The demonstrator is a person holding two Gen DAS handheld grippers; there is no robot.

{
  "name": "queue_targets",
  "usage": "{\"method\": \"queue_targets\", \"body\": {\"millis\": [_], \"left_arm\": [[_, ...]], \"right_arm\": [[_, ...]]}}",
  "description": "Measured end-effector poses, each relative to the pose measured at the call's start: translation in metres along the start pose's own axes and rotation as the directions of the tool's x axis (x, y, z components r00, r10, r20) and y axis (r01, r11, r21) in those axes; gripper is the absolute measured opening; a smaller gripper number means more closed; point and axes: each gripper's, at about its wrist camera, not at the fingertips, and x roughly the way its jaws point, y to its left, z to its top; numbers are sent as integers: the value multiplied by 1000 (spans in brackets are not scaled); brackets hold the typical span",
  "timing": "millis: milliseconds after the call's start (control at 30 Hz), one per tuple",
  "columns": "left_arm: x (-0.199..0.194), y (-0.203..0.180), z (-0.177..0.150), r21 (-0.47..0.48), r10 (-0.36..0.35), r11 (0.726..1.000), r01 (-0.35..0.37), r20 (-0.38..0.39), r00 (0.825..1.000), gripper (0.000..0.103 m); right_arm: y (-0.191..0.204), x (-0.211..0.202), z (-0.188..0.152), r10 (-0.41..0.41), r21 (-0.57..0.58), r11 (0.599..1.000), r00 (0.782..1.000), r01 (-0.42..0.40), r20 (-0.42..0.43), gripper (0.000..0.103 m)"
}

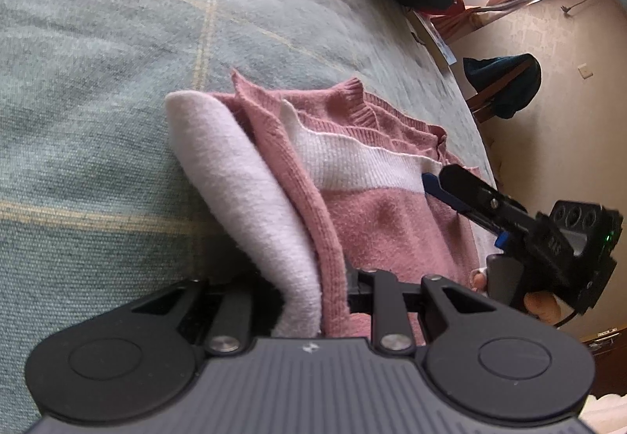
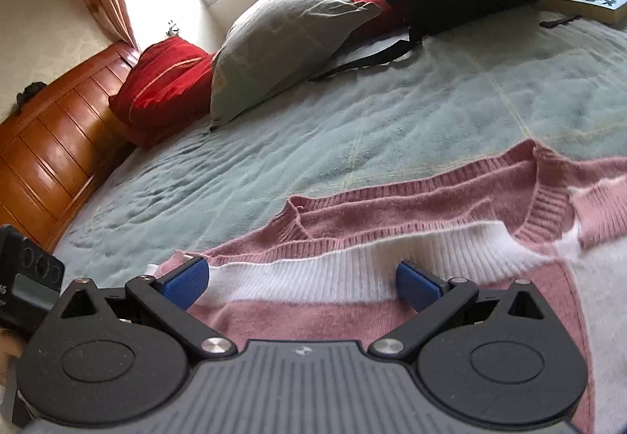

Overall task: Fold clothes
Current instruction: 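Hold the side edge pinched in the left gripper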

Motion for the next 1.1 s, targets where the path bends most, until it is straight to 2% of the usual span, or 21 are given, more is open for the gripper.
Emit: {"method": "queue_targets", "body": {"millis": [300, 500, 733, 900, 1100], "left_arm": [[-5, 1, -5, -20, 4, 1000, -4, 25, 1000, 24], [-8, -2, -11, -7, 18, 1000, -18, 65, 998, 25], [-9, 0, -7, -26, 14, 1000, -13, 40, 999, 25], [-14, -1, -7, -31, 8, 999, -9, -23, 1000, 27], [-5, 22, -3, -121, -80, 990, 75, -38, 996, 24]], "right_arm": [[19, -61, -26, 26, 52, 998, 998, -24, -51, 103], [22, -71, -60, 7, 92, 996, 992, 4, -125, 103], [22, -89, -73, 0, 103, 995, 991, 14, -132, 103], [15, -96, -73, -6, 128, 992, 994, 21, -113, 103], [6, -94, -73, 6, 156, 988, 994, 12, -113, 103]]}}
